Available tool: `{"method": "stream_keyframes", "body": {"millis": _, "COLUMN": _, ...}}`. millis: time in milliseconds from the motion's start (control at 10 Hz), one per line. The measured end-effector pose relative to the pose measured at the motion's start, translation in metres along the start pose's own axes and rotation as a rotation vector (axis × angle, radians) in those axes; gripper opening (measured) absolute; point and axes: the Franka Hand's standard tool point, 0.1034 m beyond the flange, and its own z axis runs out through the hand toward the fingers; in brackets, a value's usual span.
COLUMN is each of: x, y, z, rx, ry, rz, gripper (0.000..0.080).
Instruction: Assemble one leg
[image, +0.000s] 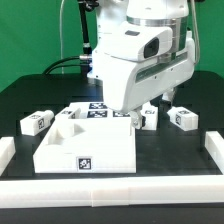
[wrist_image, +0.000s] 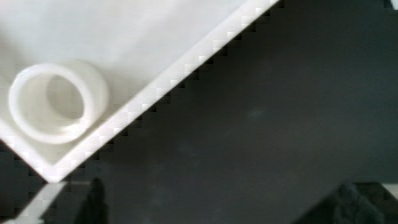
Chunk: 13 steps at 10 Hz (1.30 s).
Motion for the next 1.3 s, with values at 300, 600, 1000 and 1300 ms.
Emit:
{"method": "stream_keyframes", "body": {"millis": 300, "x": 0.0, "y": 0.0, "z": 0.0, "rx": 0.0, "ry": 0.0, "rz": 0.001, "gripper": 0.065}}
{"method": "stream_keyframes", "body": {"millis": 600, "x": 0.0, "y": 0.0, "z": 0.0, "rx": 0.0, "ry": 0.0, "rz": 0.001, "gripper": 0.065}}
{"method": "stream_keyframes", "body": {"millis": 1000, "x": 0.0, "y": 0.0, "z": 0.0, "rx": 0.0, "ry": 0.0, "rz": 0.0, "gripper": 0.065}}
{"method": "stream_keyframes", "body": {"millis": 1300, "x": -0.031, "y": -0.007, "z": 0.011, "rx": -0.066, "ry": 0.069, "rz": -0.206, "gripper": 0.065}}
